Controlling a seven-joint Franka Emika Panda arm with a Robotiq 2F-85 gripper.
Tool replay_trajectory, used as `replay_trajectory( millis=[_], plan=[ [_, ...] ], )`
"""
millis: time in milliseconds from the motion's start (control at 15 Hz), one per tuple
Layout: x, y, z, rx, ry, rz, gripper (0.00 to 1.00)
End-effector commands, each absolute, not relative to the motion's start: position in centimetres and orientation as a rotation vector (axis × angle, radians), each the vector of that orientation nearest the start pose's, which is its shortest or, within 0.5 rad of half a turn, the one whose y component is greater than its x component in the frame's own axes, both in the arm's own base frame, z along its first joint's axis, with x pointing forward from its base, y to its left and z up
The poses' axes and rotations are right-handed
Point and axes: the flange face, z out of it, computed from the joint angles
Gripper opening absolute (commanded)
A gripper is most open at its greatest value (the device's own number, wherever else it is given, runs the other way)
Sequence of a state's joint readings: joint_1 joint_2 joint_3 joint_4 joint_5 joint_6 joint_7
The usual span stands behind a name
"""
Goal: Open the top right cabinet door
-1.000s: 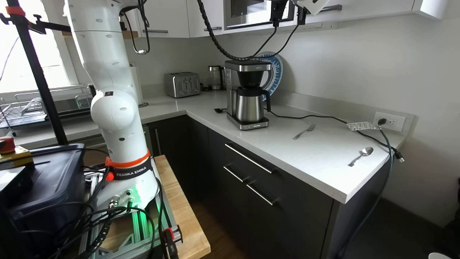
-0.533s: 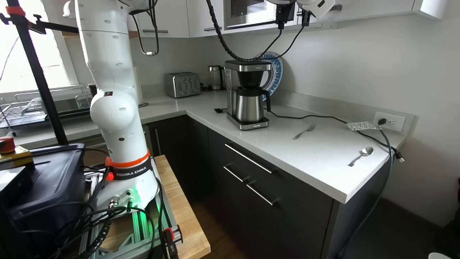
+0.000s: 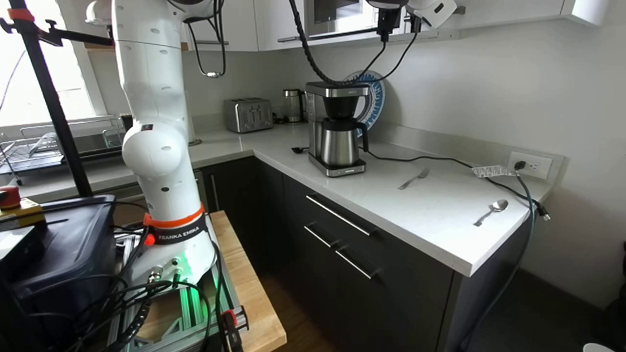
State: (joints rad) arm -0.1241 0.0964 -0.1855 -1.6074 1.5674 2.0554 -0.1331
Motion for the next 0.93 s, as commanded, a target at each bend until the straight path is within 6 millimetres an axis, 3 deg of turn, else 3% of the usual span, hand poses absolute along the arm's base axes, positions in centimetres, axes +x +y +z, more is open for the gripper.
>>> replay_trajectory(
  millis=[0, 200, 600, 867],
  plan=[
    [62.1, -13.6, 65.3, -1.565, 0.608, -0.576, 0.2],
    [62.0, -13.9, 64.8, -1.578, 0.601, -0.548, 0.01],
    [60.4, -13.8, 65.8, -1.617, 0.584, -0.502, 0.05],
    [57.0, -14.4, 66.8, -1.682, 0.517, -0.399, 0.05]
  ],
)
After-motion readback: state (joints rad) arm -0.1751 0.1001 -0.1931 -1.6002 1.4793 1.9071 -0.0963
